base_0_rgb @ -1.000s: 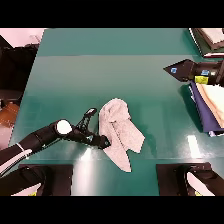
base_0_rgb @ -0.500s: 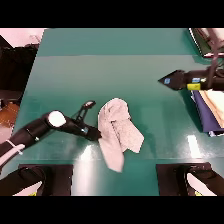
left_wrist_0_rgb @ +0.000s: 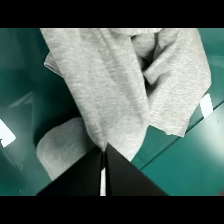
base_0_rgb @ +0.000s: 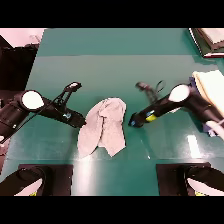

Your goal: Fold the shirts.

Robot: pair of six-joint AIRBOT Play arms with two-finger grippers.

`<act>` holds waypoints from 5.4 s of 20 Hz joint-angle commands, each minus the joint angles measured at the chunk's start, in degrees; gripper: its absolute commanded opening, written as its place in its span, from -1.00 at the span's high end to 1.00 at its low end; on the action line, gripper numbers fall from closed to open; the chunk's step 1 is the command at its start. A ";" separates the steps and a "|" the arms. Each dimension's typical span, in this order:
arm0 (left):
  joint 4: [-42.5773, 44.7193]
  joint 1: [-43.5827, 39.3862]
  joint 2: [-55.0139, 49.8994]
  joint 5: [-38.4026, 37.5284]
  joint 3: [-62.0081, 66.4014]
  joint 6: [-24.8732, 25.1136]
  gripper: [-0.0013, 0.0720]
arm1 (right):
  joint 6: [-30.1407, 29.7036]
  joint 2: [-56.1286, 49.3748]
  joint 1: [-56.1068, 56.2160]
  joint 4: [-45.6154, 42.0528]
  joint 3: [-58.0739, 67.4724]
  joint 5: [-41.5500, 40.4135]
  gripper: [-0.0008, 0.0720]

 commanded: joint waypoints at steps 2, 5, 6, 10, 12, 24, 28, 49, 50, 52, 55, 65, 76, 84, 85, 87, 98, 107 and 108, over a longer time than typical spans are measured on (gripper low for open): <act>1.25 0.61 0.17 -1.03 0.79 0.09 0.91 | -1.36 -6.16 9.84 2.64 -3.04 -7.89 -0.42; 1.25 0.61 0.17 -0.96 0.79 0.09 0.91 | -1.36 -7.63 12.07 5.55 -3.04 -10.05 -0.31; 1.25 0.61 0.17 -1.01 0.79 0.09 0.91 | -1.38 -7.61 12.46 5.53 -3.04 -10.67 -0.01; 1.99 0.63 0.17 -1.51 0.98 0.07 0.91 | -2.69 -6.58 12.17 4.20 -2.97 -10.38 0.95; 7.87 0.63 0.17 -4.74 4.24 -0.31 0.91 | -1.33 -2.69 9.57 0.61 -2.95 -7.15 0.95; 18.10 0.61 0.20 -11.10 24.65 -1.42 0.91 | 7.89 29.64 -22.47 -13.31 -2.93 3.23 0.95; 18.43 0.61 0.20 -12.31 31.63 -1.44 0.91 | 7.82 35.45 -27.56 -13.38 0.74 2.29 0.95; 19.50 0.63 -2.23 -11.72 36.96 -0.46 0.91 | 10.12 17.05 -31.47 -10.27 36.33 13.51 0.95; 24.06 0.70 -4.15 -7.30 33.35 -1.09 0.91 | 8.74 14.45 -31.06 -10.36 33.92 9.70 0.95; 25.99 1.88 -9.40 -1.49 30.08 -1.46 0.91 | 7.19 9.29 -29.81 -10.47 29.44 0.50 0.95; 25.57 2.40 -17.40 3.41 30.12 -1.49 0.91 | 7.21 2.34 -28.24 -10.38 25.77 -9.07 0.95; 29.97 2.49 -21.66 1.95 31.23 -1.49 0.91 | 4.90 -4.37 -24.65 -10.64 30.36 -9.62 0.95; 31.39 3.58 7.78 -17.68 53.94 -3.17 0.91 | 4.26 26.91 -28.48 -16.37 37.94 -0.11 0.95; 22.29 3.61 14.01 -20.92 62.82 -7.19 0.91 | 6.86 24.98 -38.01 -15.78 57.88 14.29 0.95; 21.84 3.58 12.33 -22.73 62.01 -7.19 0.91 | 7.10 21.88 -38.27 -15.74 60.43 18.53 0.95; 20.70 3.58 8.48 -25.44 57.53 -7.17 0.91 | 8.22 14.51 -38.18 -15.74 64.70 26.18 0.95; 13.38 3.61 -20.06 5.92 21.49 0.63 0.91 | 9.27 -15.93 -21.70 -25.46 50.16 8.52 0.95; 20.59 12.41 -25.22 -1.11 37.68 0.28 -0.70 | 9.11 -16.83 -25.40 -23.87 50.21 6.80 -0.09; 19.82 15.39 -25.22 -3.89 37.97 0.28 -0.70 | 8.04 -16.02 -26.34 -21.20 50.18 10.62 -0.08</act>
